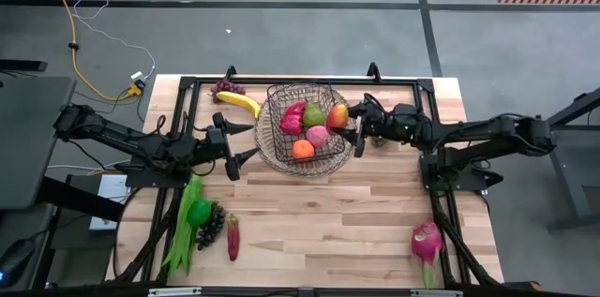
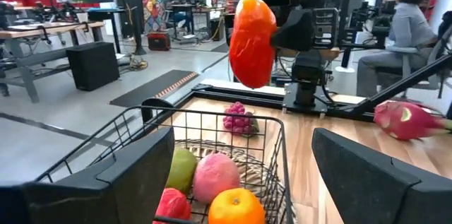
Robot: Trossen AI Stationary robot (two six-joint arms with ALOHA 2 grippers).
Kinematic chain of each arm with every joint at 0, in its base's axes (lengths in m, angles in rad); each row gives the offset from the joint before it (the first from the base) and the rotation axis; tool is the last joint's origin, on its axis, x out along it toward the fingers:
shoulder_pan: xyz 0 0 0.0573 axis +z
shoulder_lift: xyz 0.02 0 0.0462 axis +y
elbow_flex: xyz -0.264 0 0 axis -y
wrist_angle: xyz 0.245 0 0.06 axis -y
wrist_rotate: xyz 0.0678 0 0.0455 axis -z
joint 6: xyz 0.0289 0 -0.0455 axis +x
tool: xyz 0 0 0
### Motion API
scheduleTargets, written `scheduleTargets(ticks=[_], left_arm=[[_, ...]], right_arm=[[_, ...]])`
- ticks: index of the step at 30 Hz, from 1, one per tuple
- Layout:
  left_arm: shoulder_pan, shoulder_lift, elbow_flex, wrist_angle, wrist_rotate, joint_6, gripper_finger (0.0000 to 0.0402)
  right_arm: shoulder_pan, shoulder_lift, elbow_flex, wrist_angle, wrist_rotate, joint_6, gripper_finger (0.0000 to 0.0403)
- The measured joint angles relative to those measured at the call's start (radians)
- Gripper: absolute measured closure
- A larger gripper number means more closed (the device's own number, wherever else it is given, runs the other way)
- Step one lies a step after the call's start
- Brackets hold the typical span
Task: Build produce basket
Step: Put the yellow mango into the black wire basket
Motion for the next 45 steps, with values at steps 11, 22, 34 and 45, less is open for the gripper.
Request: scheduleTargets(ticks=[11,22,34,45], left_arm=[[-0.001,0.000,0.000,0.003,0.101,-0.032,0.0078],[0.000,0.000,0.000,0.003,0.135,-0.070,0.0078],[0.000,0.000,0.000,0.004,0.158,-0.087,0.0078],[0.000,0.000,0.000,0.065,0.159,-0.121,0.0078]], right_arm=[[0.037,0.001,0.000,-0.023,-0.065,0.005,0.0157],[0.099,-0.002,0.000,0.003,-0.080,0.150,0.0157],[0.161,-0.001,0.000,-0.016,-0.071,0.079,0.0157],[0.209,-0.001,0.000,0.013,-0.070,0.074,0.0157]])
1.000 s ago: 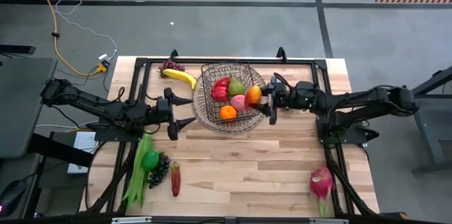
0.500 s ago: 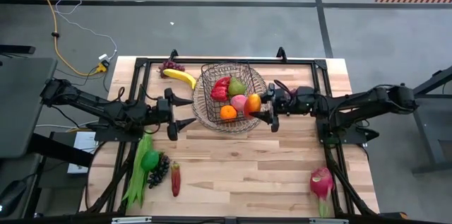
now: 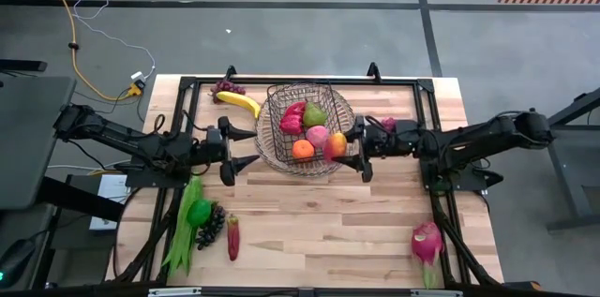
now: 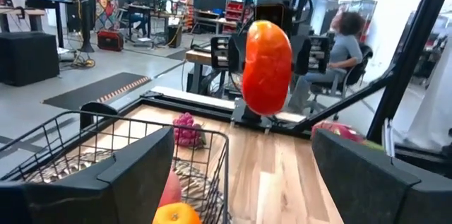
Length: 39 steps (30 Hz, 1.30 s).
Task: Build produce basket
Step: Put the yellow mango into the black wire basket
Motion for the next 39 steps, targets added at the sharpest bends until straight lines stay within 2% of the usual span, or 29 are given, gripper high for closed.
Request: scheduleTargets(ticks=[5,14,20,26,35,39], left_arm=[[0.000,0.000,0.000,-0.006,0.000,-0.053,0.0078],[0.000,0.031,0.000,0.006,0.001,0.017,0.0078],[0.003,0.032,0.000,0.037,0.033,0.054,0.0078],[0.003,0.033,0.000,0.037,0.119,0.041,0.0078],[0.050,0.155,0.002,0.102,0.104,0.019,0.0078],[0.103,0.192,0.051,0.016,0.108,-0.038,0.0078]], right_arm=[[0.037,0.000,0.000,-0.019,0.013,0.008,0.0157],[0.101,0.037,0.000,-0.054,0.210,-0.066,0.0156],[0.092,0.064,0.000,-0.045,0.336,-0.107,0.0131],[0.046,0.063,0.000,-0.031,0.341,-0.104,0.0122],[-0.011,0.071,0.000,0.038,0.367,-0.043,0.0122],[-0.015,0.111,0.000,0.082,0.366,-0.033,0.0122]])
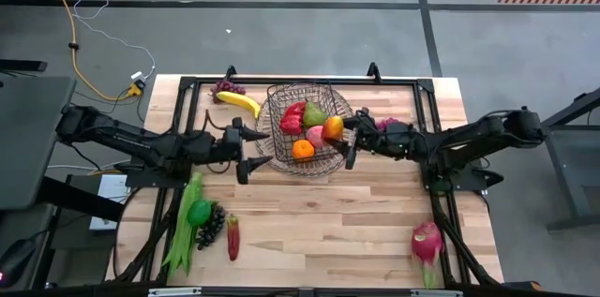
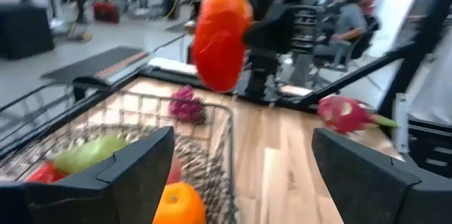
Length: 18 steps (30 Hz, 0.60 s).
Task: Build produce basket
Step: Put the yellow mango into the black wire basket
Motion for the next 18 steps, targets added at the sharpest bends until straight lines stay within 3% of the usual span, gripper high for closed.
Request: scheduleTargets(ticks=[4,13,18], left_arm=[[0.018,0.000,0.042,-0.086,0.000,-0.024,0.0078],[0.015,0.000,0.045,-0.086,-0.003,0.002,0.0078],[0.015,0.000,0.045,-0.088,-0.004,0.008,0.0078]], right_arm=[[-0.034,0.065,0.036,-0.058,0.000,0.052,0.0122],[-0.068,0.206,0.279,-0.517,0.034,0.104,0.0121],[-0.068,0.260,0.343,-0.575,0.034,0.085,0.0121]])
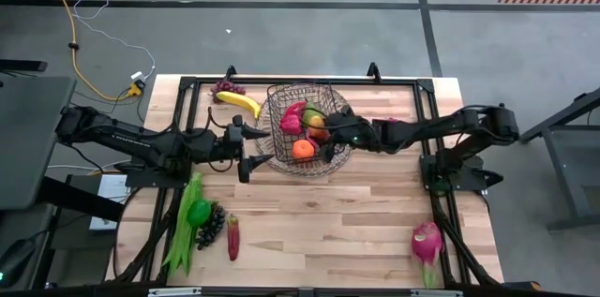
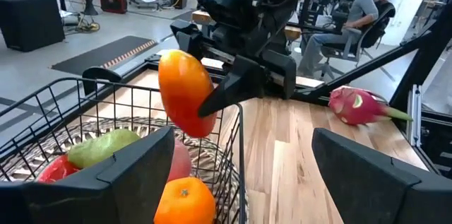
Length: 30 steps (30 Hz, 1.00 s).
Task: Build produce basket
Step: Put the yellow mango into the black wire basket
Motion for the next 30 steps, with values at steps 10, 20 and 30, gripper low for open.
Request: scheduleTargets(ticks=[10,20,30], left_arm=[[0.001,0.000,0.000,0.003,-0.003,0.003,0.0078],[0.001,0.000,0.000,0.003,-0.004,0.000,0.0078],[0.001,0.000,0.000,0.003,-0.004,0.003,0.0078]], right_arm=[[0.000,0.038,0.002,0.000,0.081,-0.025,0.0121],[0.000,0.038,0.002,0.000,0.059,-0.025,0.0121],[0.008,0.038,0.002,-0.002,0.049,-0.091,0.0089]])
